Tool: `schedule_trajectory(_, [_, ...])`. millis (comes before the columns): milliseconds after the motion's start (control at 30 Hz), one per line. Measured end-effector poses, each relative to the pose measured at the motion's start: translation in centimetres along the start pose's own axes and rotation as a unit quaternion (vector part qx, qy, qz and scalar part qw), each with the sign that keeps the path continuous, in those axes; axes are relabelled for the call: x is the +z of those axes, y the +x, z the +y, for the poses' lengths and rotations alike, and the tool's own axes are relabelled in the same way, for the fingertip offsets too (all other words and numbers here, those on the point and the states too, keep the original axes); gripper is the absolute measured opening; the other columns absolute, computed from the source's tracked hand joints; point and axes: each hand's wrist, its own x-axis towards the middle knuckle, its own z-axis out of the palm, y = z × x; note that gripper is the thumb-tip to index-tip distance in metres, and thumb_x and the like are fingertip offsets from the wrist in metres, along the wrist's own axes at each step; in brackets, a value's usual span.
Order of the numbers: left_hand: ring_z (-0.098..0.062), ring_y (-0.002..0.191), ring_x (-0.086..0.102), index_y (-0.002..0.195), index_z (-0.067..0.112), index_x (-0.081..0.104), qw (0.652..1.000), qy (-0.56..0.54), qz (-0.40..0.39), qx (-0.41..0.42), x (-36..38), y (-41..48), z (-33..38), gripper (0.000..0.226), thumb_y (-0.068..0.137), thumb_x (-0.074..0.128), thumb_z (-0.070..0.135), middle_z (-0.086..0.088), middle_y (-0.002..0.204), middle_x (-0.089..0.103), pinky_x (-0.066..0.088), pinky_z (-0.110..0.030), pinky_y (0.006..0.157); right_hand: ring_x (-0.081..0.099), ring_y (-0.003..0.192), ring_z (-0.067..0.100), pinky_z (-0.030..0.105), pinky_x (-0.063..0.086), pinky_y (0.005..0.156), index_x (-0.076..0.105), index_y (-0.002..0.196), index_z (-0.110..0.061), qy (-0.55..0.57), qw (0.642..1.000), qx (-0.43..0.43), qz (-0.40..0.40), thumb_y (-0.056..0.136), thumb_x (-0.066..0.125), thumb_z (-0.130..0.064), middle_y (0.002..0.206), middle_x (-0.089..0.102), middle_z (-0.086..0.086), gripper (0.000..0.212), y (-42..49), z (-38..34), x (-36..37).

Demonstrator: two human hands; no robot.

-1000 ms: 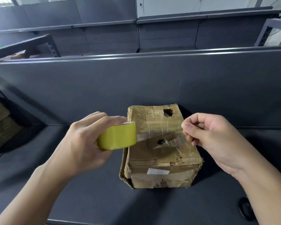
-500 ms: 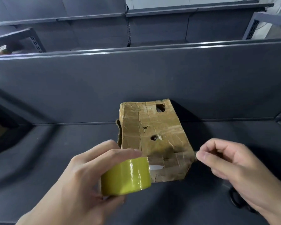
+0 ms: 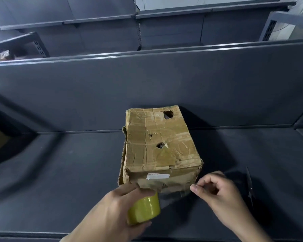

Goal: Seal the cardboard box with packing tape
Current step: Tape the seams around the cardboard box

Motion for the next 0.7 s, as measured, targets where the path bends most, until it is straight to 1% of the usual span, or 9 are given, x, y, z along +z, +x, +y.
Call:
schedule_trajectory(100, [0.019,0.118,0.053,0.133,0.060,0.051,1.000,0.002,0.007,-0.006,2.3,-0.8,-1.2,0.068,0.072,0.080,0.053,0.041,0.135,0.049,0.046,-0.003,0.089,0.061,0.080,0.015,0.022,0.048,0.072,0.070,0.071,-0.030,-0.019,0.999,-0.025,0.027,0.074,0.088,-0.018,0.089,0.059,-0.002,0.022,-0.1,1.5,1.2])
schedule_trajectory(233, [0.008,0.118,0.059,0.133,0.057,0.054,0.997,-0.035,0.057,-0.047,3.8,-1.5,-2.5,0.070,0.071,0.085,0.058,0.031,0.130,0.057,0.051,-0.017,0.094,0.060,0.080,0.016,0.020,0.046,0.069,0.065,0.063,-0.028,-0.041,0.996,-0.063,0.048,0.074,0.087,-0.017,0.087,0.056,-0.005,0.027,0.3,2.7,1.9])
schedule_trajectory(300, [-0.004,0.118,0.062,0.131,0.040,0.063,0.990,-0.044,0.131,-0.026,4.1,-1.8,-2.6,0.066,0.074,0.083,0.064,0.017,0.127,0.061,0.049,-0.017,0.096,0.059,0.080,0.016,0.018,0.044,0.069,0.063,0.063,-0.028,-0.041,0.995,-0.084,0.044,0.075,0.087,-0.019,0.086,0.055,-0.008,0.028,0.4,2.8,2.1])
schedule_trajectory(367, [-0.018,0.106,0.064,0.118,0.018,0.066,0.964,-0.036,0.262,-0.030,4.5,-2.1,-2.9,0.057,0.084,0.073,0.063,0.002,0.113,0.062,0.048,-0.022,0.091,0.060,0.080,0.015,0.016,0.045,0.068,0.062,0.063,-0.028,-0.031,0.994,-0.098,0.040,0.074,0.087,-0.020,0.086,0.053,-0.010,0.029,0.5,2.7,2.3])
schedule_trajectory(433, [-0.027,0.103,0.062,0.115,0.019,0.060,0.924,-0.089,0.356,-0.111,4.7,-2.0,-3.8,0.060,0.082,0.070,0.068,-0.002,0.113,0.059,0.052,-0.029,0.086,0.060,0.081,0.015,0.013,0.045,0.068,0.062,0.062,-0.028,-0.019,0.994,-0.104,0.040,0.074,0.088,-0.017,0.087,0.052,-0.012,0.030,0.6,2.8,2.5])
schedule_trajectory(467, [-0.026,0.110,0.062,0.121,0.025,0.058,0.902,-0.161,0.365,-0.164,4.6,-1.7,-4.2,0.069,0.074,0.074,0.073,-0.001,0.121,0.060,0.054,-0.031,0.088,0.061,0.081,0.015,0.014,0.045,0.069,0.061,0.063,-0.028,-0.015,0.993,-0.107,0.040,0.073,0.088,-0.017,0.087,0.053,-0.012,0.031,0.7,2.8,2.6])
schedule_trajectory(533, [-0.016,0.126,0.060,0.135,0.041,0.053,0.879,-0.286,0.296,-0.242,4.1,-0.9,-5.1,0.092,0.056,0.084,0.077,0.008,0.140,0.058,0.055,-0.033,0.096,0.061,0.081,0.016,0.020,0.048,0.070,0.061,0.063,-0.028,-0.015,0.993,-0.110,0.036,0.073,0.088,-0.018,0.087,0.053,-0.011,0.030,0.9,2.9,2.5])
schedule_trajectory(600, [-0.014,0.129,0.061,0.141,0.048,0.050,0.884,-0.325,0.219,-0.256,3.7,0.1,-5.8,0.100,0.053,0.091,0.070,0.012,0.145,0.058,0.054,-0.040,0.101,0.060,0.080,0.016,0.021,0.047,0.070,0.061,0.063,-0.029,-0.022,0.993,-0.111,0.029,0.074,0.088,-0.019,0.085,0.052,-0.010,0.031,1.0,2.9,2.3])
schedule_trajectory(700, [-0.023,0.116,0.071,0.142,0.030,0.058,0.886,-0.348,0.174,-0.250,3.5,1.7,-5.4,0.084,0.066,0.088,0.051,0.002,0.133,0.070,0.057,-0.045,0.097,0.057,0.082,0.015,0.017,0.041,0.070,0.061,0.063,-0.028,-0.037,0.992,-0.117,0.017,0.073,0.088,-0.022,0.086,0.050,-0.011,0.029,0.8,2.9,2.2])
